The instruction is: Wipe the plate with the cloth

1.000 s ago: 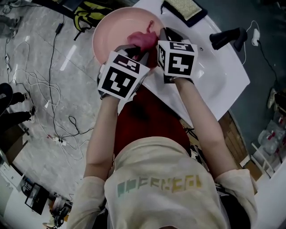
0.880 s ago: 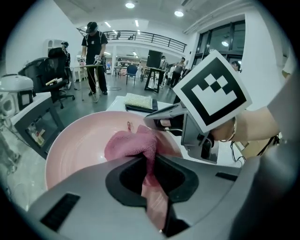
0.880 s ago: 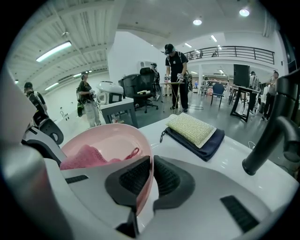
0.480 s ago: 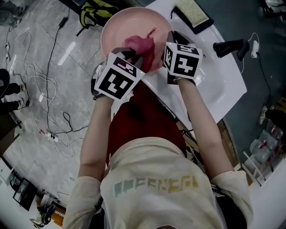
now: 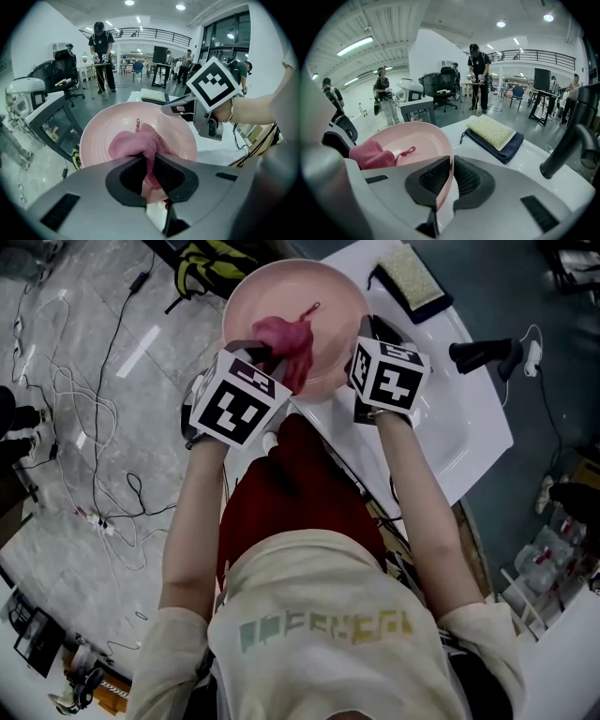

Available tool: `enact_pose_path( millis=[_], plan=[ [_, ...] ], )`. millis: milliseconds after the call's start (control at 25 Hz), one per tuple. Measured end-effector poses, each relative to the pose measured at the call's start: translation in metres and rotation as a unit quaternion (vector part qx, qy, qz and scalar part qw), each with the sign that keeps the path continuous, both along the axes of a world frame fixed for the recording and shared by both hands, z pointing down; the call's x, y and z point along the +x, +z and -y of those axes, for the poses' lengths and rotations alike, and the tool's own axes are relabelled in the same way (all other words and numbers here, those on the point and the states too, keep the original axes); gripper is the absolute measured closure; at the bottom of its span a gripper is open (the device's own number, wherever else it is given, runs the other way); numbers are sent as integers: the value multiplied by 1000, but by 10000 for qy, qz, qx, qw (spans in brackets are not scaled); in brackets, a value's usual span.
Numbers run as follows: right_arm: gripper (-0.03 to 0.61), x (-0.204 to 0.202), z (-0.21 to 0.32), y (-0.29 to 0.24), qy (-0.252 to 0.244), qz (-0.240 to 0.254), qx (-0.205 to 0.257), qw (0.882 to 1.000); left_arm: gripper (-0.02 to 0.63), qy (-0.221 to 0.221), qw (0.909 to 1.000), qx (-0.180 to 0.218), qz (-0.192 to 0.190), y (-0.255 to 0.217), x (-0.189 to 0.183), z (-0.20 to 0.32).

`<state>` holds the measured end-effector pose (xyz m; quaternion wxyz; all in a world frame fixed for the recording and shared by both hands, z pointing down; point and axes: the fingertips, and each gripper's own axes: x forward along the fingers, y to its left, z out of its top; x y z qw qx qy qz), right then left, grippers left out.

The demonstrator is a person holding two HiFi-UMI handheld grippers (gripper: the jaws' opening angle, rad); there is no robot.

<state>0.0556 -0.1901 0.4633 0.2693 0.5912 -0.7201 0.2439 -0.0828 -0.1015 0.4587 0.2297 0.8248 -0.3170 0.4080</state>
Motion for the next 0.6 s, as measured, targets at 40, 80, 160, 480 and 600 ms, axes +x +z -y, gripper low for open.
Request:
enact_pose_path(
  millis=[40,80,160,480,600],
  plan=[
    [537,0,0,-1,1,-6,1,10000,552,-28,10000,28,31,-1,-4,1],
    [537,-1,0,-2,1,-12,2,10000,552,-54,9999,61,68,-2,-8,3],
    [537,-1,0,-5,-2,-23,2,10000,554,-116,9998,105,144,-5,-18,6],
    [537,-2,1,-5,-69,-54,25,10000,552,-457,9980,289,338,-12,-52,26],
    [537,-3,0,-4,-103,-31,39,9999,552,-591,9968,377,374,-14,-61,34]
  ],
)
